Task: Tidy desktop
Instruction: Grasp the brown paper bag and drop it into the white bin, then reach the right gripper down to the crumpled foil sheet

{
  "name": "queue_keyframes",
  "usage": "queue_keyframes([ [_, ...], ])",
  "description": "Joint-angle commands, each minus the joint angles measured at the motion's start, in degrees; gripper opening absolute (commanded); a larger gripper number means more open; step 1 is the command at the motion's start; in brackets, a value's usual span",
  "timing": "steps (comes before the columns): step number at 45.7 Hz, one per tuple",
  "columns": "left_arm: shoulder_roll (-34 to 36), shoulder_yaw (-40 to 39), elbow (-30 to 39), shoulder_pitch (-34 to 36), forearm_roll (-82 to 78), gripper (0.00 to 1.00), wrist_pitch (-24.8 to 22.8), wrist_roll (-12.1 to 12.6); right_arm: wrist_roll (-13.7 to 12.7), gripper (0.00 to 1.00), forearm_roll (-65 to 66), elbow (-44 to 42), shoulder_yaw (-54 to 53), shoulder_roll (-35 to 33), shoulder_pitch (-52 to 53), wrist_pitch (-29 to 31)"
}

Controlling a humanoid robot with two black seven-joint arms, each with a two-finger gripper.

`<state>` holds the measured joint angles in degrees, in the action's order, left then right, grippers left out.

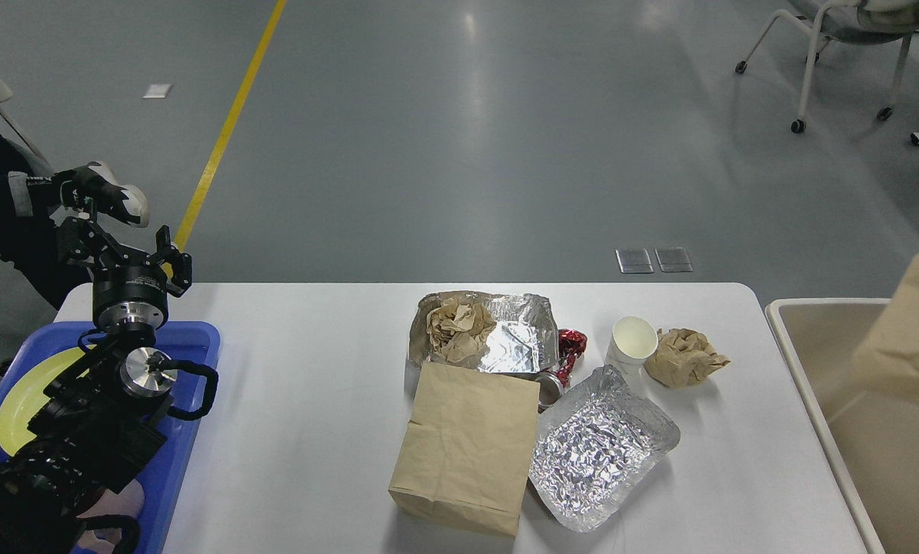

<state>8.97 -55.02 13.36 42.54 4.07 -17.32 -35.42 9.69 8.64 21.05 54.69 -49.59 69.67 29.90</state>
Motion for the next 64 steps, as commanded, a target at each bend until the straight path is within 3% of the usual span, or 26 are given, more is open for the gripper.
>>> queue_keyframes([
  [1,0.0,0.0,0.0,0.0,-0.03,0.97,0.0,0.0,-0.11,0.55,-0.9,-0.31,-3.09,1.95,-10.24,-12.65],
  [4,0.0,0.0,0.0,0.0,-0.03,0.97,0.0,0.0,-0.11,0.9,-1.08,-0.22,-4.23,3.53,-14.98,-22.4],
  [6,0.0,0.0,0.0,0.0,-0.03,0.97,0.0,0.0,-0.2,1.0,-1.17,-0.13,-4.5,4.5,-18.06,-27.77],
  [11,0.0,0.0,0.0,0.0,-0.03,0.97,0.0,0.0,-0.2,1.0,-1.17,-0.04,-4.41,6.26,-22.29,-34.29],
  [21,0.0,0.0,0.0,0.0,-0.03,0.97,0.0,0.0,-0.11,1.0,-1.17,0.75,-5.2,8.1,-20.89,-34.47],
  [31,0.0,0.0,0.0,0.0,-0.03,0.97,0.0,0.0,-0.11,1.0,-1.61,6.62,-4.15,11.98,-6.84,-32.72],
  [38,0.0,0.0,0.0,0.0,-0.03,0.97,0.0,0.0,-0.11,1.0,-1.61,21.39,3.48,13.38,7.22,-28.94],
  [44,0.0,0.0,0.0,0.0,-0.03,0.97,0.0,0.0,-0.11,1.0,-1.61,26.49,10.6,17.5,15.75,-22.89],
  [51,0.0,0.0,0.0,0.0,-0.03,0.97,0.0,0.0,-0.11,1.0,-1.96,32.29,16.76,21.91,23.58,-10.5],
  [64,0.0,0.0,0.0,0.0,-0.03,0.97,0.0,0.0,-0.11,1.0,-5.82,38.09,17.12,24.81,34.48,13.68],
])
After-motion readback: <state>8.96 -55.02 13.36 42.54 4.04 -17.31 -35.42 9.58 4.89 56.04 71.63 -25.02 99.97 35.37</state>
